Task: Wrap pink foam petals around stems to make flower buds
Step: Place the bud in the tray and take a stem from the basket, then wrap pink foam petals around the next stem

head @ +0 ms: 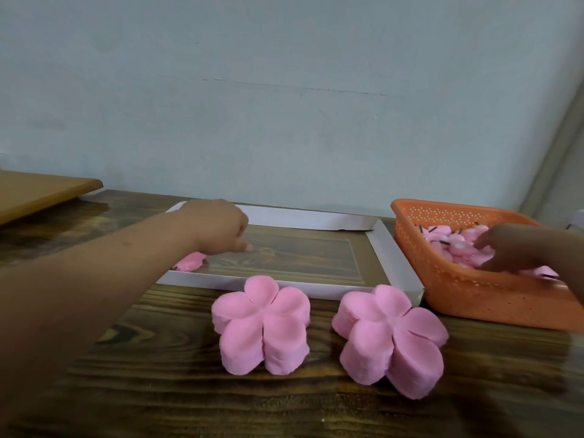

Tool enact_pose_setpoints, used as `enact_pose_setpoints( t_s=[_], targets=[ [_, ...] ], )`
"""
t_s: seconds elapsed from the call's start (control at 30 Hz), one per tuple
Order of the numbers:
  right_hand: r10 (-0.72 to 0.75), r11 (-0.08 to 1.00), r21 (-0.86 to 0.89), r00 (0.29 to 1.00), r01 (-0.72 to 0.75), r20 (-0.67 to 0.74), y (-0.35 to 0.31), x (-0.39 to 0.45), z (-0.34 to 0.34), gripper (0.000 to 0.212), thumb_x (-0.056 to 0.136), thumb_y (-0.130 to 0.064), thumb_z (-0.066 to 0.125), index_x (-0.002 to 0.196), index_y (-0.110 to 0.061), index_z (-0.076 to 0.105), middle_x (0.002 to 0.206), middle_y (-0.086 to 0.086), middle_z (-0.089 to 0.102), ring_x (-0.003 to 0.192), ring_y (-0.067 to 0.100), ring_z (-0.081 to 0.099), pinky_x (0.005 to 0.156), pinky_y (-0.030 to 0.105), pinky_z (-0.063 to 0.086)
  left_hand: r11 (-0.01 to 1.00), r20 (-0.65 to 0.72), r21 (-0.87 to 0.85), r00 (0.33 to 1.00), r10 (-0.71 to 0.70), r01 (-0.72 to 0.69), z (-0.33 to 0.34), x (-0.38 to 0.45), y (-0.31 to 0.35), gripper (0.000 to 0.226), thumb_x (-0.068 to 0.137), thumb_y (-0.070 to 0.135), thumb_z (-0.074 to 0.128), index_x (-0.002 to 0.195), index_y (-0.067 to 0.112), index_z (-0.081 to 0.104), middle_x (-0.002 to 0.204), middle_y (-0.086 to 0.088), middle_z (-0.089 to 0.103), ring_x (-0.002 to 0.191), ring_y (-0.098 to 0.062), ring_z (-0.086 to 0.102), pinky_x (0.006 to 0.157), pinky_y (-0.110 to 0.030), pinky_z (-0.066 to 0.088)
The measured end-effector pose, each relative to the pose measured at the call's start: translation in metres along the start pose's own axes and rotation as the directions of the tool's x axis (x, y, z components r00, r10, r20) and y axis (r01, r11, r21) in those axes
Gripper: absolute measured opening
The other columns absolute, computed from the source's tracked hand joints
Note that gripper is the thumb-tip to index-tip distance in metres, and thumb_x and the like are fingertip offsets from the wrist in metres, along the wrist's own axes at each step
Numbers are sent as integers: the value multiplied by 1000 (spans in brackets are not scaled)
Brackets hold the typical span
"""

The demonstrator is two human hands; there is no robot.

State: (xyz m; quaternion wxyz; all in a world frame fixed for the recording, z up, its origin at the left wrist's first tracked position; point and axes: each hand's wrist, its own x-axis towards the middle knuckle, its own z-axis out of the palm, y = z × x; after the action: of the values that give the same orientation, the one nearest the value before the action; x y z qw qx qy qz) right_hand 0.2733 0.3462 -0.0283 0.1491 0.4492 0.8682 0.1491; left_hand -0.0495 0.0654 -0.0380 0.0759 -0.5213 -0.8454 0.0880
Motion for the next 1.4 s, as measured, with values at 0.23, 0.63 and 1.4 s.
enact_pose_setpoints(
  t_s=[0.23, 0.63, 1.4],
  targets=[
    [26, 969, 245, 999, -19, -24, -5, 1, -1, 73, 76, -40, 73, 139, -20, 42, 141, 4, 46, 122, 23, 48, 99, 31, 40, 888, 161, -433, 956, 244, -153, -22, -24, 19, 41, 69, 48, 79, 104, 33, 63, 96, 10, 60, 87, -12, 57, 78, -27, 46],
    [78, 961, 273, 989, -42, -123, -19, -9, -4, 21, 87, -26, 58, 80, -10, 69, 69, 7, 62, 67, 24, 62, 60, 26, 47, 937, 85, -278, 966, 246, -214, 8, -26, 34, 25, 71, 40, 74, 89, 42, 58, 89, 15, 58, 83, -10, 58, 75, -33, 49],
    [134, 948, 301, 987, -102, -88, -24, -14, 1, 18, 82, -26, 62, 92, -11, 60, 90, 9, 61, 81, 24, 55, 76, 28, 49, 946, -126, -64, 943, 308, -318, 15, -34, 42, 8, 80, 31, 65, 79, 30, 57, 85, 14, 60, 80, -5, 53, 56, -17, 33]
  ],
)
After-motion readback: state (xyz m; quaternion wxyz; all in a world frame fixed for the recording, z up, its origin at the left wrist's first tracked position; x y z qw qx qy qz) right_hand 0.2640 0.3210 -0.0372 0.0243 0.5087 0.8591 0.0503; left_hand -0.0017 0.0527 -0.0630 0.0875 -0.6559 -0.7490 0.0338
